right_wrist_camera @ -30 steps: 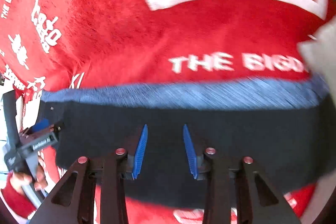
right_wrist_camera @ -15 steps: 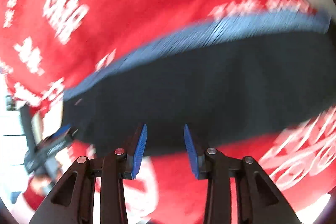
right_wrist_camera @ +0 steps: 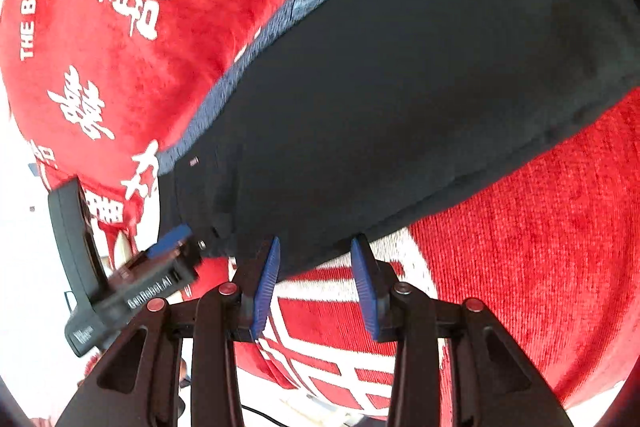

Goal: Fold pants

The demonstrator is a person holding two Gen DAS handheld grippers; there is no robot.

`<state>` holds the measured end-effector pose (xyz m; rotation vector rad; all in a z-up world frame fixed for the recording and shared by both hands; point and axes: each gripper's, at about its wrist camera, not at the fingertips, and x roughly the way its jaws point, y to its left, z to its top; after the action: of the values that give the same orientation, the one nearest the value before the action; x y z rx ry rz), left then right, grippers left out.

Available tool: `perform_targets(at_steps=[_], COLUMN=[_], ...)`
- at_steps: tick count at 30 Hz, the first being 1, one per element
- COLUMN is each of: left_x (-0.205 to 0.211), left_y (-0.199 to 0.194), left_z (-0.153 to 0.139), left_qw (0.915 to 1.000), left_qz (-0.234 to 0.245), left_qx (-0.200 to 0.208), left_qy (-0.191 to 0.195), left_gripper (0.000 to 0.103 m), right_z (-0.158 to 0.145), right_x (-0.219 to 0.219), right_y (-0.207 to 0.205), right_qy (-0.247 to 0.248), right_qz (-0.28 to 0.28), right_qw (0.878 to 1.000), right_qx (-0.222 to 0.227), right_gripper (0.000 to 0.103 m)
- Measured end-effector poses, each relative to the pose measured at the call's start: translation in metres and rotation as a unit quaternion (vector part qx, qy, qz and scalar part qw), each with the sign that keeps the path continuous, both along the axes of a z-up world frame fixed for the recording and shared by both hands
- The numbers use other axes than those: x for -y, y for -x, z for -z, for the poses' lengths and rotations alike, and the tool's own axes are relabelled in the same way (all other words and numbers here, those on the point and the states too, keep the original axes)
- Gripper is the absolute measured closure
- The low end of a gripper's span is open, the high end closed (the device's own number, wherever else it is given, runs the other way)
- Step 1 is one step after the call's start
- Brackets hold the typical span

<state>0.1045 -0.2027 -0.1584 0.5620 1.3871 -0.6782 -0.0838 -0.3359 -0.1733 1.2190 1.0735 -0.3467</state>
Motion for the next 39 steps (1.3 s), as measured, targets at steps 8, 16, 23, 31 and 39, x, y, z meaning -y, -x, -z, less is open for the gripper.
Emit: perform_targets(at_steps=[8,16,23,31,39], left_x=[0.024,0.020,0.024,0.002,-0.032], left_y=[0.010,0.047,-0.014,-0.127,-0.161], left_z=[-0.007,0.008,-0.024,0.017,0.049], left_qw=[0.9996,0.9983,0.9970,0.9874,0.9808], left_qz=[0.022,0.058,0.031,-0.095,-0.167], left_qx=[0.006,0.010,0.066,0.116,0.088], left_qy=[0.016,0.004,0.023,-0.052,-0.049], left_gripper=[0.005,0.004,0.005,0.005,0.000], right_z=[0.006,0.005,-0.058,-0.035,-0.004], right_x=[0.019,0.003,0.027,0.064,0.064], right_y=[0.007,0.024,0.018,-0.089,-0.112], right_qy=[-0.030,0.020,0.110,0.211,0.236], right_qz=[0.063,0.012,-0.048,-0.131,-0.149], right_qw=[0.997,0.998,0.991,0.964,0.951], right_qx=[-0.013,-0.052,-0.051,-0.098,-0.132], right_gripper=[0.095,0.089,0.087,0.087,0.087])
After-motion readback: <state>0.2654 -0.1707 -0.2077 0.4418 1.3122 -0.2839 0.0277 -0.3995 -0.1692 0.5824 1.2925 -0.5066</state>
